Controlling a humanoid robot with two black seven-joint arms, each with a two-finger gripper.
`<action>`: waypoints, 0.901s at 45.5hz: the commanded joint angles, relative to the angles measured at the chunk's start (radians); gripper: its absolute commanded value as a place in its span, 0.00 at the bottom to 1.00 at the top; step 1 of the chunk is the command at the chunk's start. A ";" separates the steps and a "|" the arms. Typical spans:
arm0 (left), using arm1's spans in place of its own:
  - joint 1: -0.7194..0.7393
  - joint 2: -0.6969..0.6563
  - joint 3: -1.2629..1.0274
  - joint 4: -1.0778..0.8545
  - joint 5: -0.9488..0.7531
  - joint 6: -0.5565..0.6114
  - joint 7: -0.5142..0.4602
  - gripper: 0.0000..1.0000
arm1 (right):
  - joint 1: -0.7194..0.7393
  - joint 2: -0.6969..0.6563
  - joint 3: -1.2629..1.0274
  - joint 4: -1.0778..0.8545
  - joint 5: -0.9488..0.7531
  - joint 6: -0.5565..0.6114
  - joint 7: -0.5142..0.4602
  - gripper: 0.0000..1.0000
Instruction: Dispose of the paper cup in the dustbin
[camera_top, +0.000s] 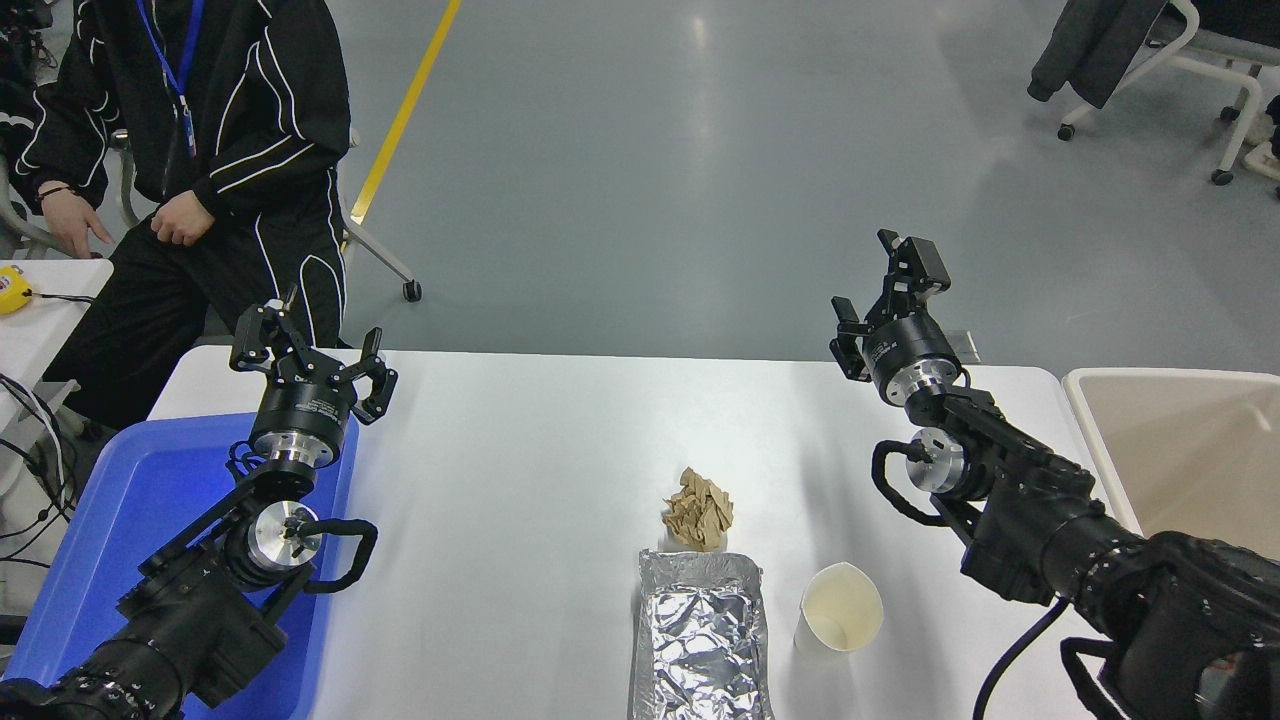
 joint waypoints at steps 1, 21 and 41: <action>0.000 -0.001 0.000 0.000 0.000 0.000 0.000 1.00 | -0.004 0.000 0.004 -0.001 0.008 -0.013 0.000 1.00; 0.000 -0.001 0.000 0.000 0.000 0.000 -0.002 1.00 | -0.006 0.000 0.002 0.004 0.008 -0.004 0.026 1.00; 0.000 -0.001 0.000 0.000 0.000 0.000 -0.002 1.00 | 0.003 -0.026 0.004 0.012 0.007 0.005 0.044 1.00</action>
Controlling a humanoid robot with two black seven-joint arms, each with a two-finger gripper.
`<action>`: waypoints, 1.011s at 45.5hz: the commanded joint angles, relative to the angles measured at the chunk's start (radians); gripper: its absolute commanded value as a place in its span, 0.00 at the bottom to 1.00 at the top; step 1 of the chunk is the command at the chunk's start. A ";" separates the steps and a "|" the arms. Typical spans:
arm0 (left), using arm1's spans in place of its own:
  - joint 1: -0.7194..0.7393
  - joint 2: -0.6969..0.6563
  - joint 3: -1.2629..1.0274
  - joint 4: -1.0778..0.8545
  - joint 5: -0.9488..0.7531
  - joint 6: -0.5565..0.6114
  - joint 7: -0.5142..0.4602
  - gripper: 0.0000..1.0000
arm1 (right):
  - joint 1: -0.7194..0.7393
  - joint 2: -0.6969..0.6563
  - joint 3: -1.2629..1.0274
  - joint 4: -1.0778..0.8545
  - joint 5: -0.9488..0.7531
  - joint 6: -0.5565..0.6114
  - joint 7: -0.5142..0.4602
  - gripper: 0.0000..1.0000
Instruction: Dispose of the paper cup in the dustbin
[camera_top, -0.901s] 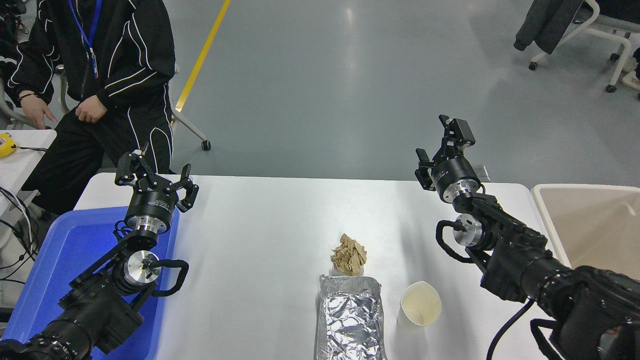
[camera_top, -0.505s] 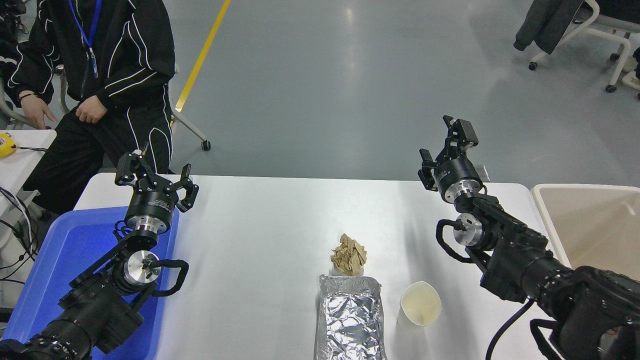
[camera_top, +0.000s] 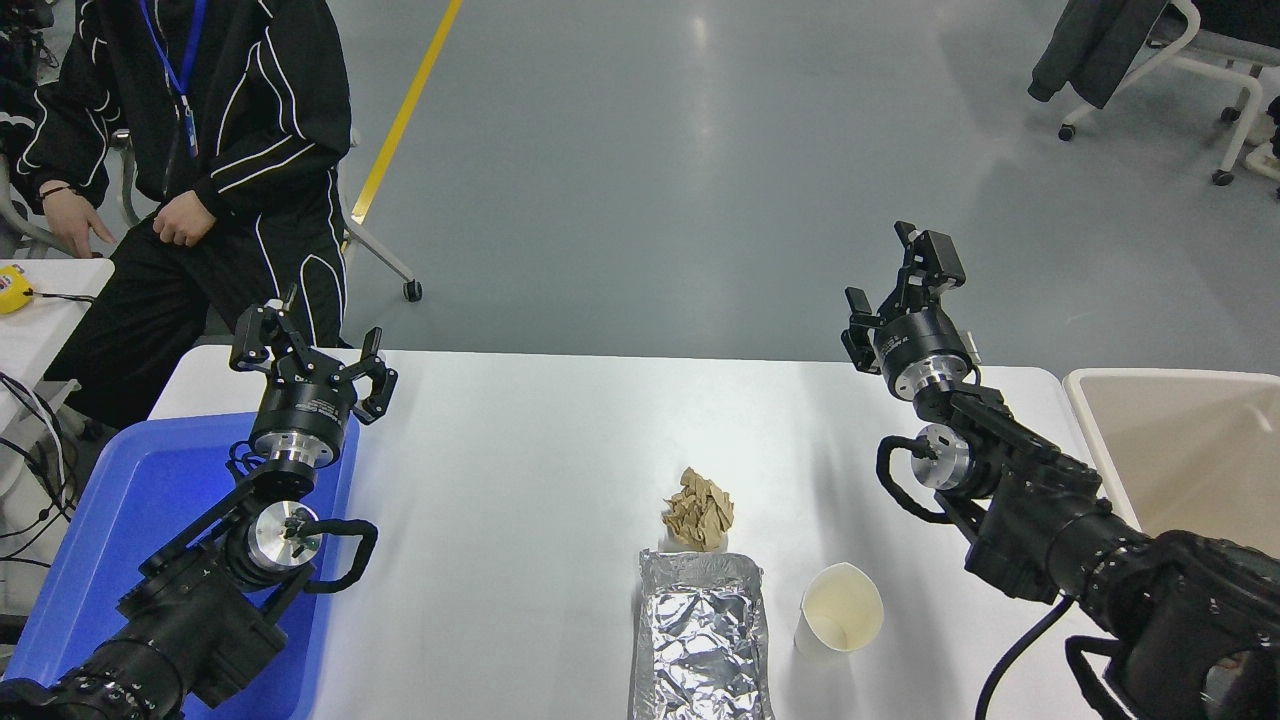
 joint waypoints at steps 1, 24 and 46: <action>0.000 0.000 0.000 0.000 0.000 0.000 0.000 1.00 | 0.002 -0.007 0.001 0.002 0.000 0.003 0.005 1.00; 0.000 0.000 0.000 0.000 0.000 0.000 0.000 1.00 | 0.192 -0.081 -0.362 -0.007 -0.032 -0.009 -0.015 1.00; 0.000 0.000 0.000 -0.002 0.000 0.000 0.000 1.00 | 0.433 -0.193 -0.910 0.076 -0.388 0.130 -0.162 1.00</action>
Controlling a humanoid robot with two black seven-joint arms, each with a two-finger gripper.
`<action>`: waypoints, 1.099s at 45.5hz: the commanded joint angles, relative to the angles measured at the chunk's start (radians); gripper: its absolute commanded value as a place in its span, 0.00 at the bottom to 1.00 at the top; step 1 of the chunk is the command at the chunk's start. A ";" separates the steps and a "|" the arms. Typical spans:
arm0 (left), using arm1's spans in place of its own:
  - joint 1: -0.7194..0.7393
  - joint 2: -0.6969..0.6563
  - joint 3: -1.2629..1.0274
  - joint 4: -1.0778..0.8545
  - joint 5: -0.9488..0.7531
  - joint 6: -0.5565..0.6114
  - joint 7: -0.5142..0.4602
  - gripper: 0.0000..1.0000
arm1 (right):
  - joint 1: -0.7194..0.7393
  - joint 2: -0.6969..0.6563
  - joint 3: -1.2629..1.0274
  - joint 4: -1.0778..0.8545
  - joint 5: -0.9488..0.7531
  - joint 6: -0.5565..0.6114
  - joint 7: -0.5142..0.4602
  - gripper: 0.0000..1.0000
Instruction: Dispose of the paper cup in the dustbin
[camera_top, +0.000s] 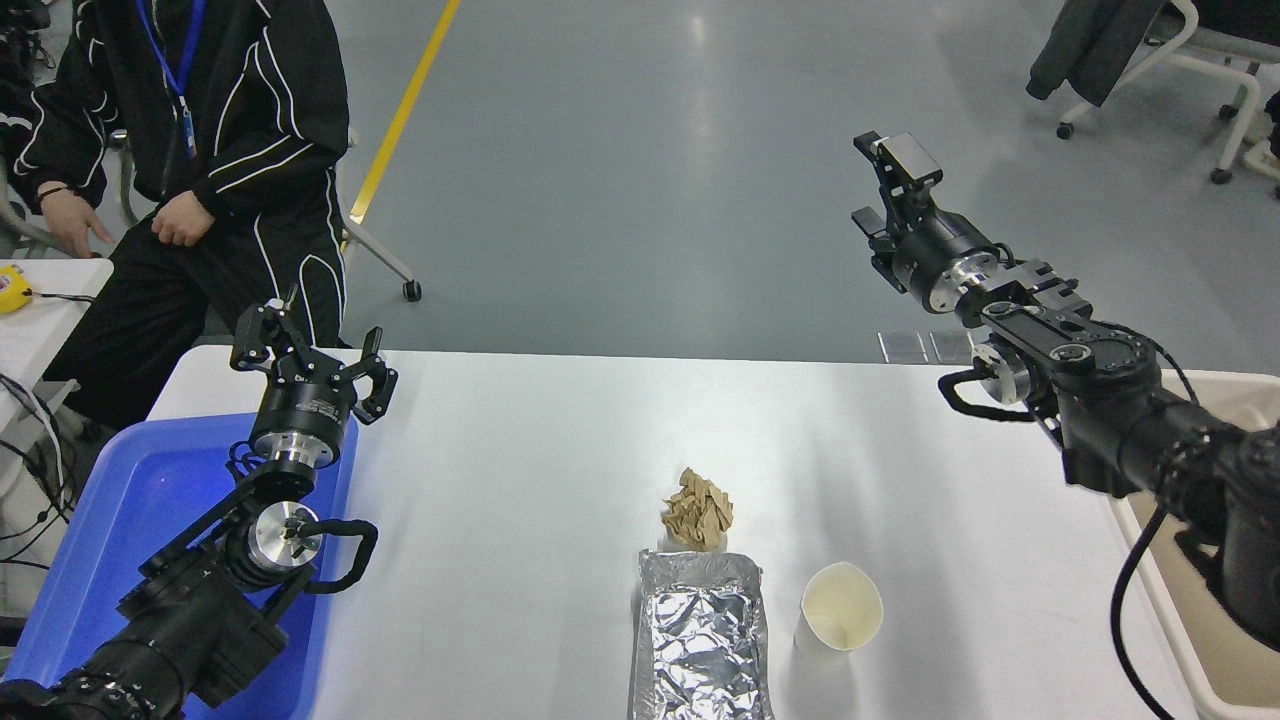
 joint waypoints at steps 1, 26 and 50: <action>0.000 0.000 0.000 0.000 0.000 0.000 0.000 1.00 | 0.136 -0.029 -0.284 0.048 -0.222 0.114 -0.077 1.00; 0.000 0.000 0.000 0.000 0.000 0.000 0.000 1.00 | 0.299 -0.037 -0.585 0.448 -0.892 0.191 -0.058 1.00; 0.000 0.000 0.000 0.000 0.000 0.000 0.000 1.00 | 0.330 -0.118 -0.592 0.733 -0.981 0.199 -0.058 1.00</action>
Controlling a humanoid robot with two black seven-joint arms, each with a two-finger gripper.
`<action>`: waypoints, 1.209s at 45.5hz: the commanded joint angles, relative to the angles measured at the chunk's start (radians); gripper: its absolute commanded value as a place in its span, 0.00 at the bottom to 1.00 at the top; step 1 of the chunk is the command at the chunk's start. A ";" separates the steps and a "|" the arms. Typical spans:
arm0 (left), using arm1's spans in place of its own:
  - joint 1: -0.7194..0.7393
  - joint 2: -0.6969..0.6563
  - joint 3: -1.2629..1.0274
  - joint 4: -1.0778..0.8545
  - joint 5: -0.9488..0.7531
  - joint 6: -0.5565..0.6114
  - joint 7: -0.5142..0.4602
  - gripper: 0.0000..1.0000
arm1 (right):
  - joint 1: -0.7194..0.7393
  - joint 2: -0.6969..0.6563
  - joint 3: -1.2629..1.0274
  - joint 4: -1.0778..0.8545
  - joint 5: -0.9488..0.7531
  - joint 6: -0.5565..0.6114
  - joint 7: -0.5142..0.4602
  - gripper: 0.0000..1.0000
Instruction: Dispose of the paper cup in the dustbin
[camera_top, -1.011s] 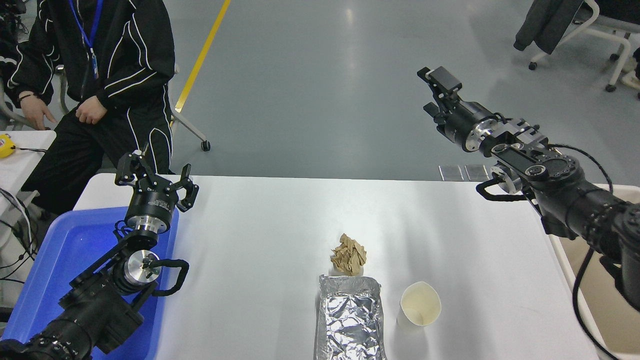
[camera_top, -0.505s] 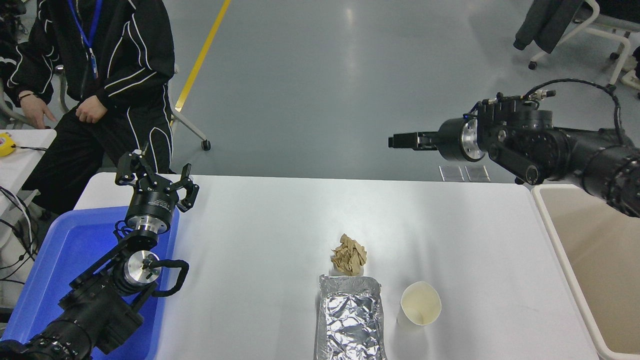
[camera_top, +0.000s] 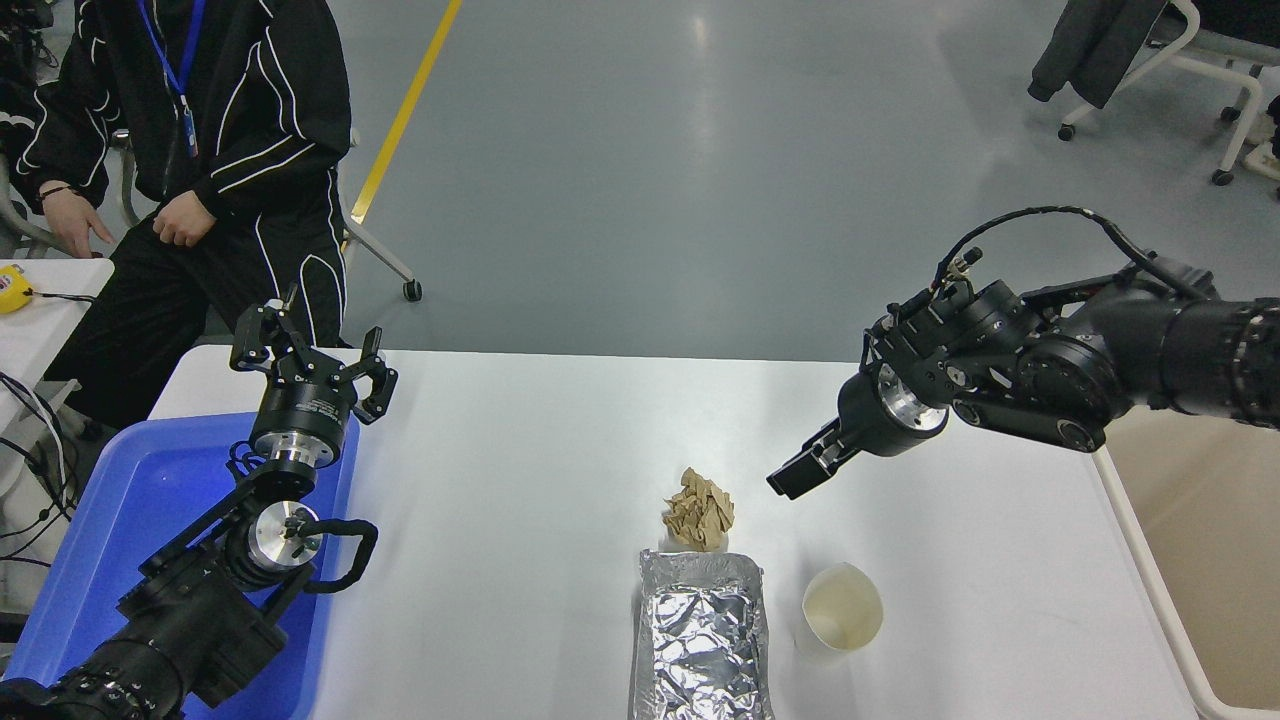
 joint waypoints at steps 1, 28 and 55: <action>0.000 0.000 0.000 0.000 0.000 0.000 0.000 1.00 | -0.003 -0.059 -0.015 0.071 -0.051 0.004 0.001 1.00; 0.000 0.000 0.000 -0.002 0.000 0.000 0.001 1.00 | -0.055 -0.114 -0.021 0.162 -0.094 0.023 0.001 1.00; 0.000 0.000 0.000 0.000 0.000 0.000 0.000 1.00 | -0.175 -0.114 0.043 0.071 -0.101 0.009 0.001 0.80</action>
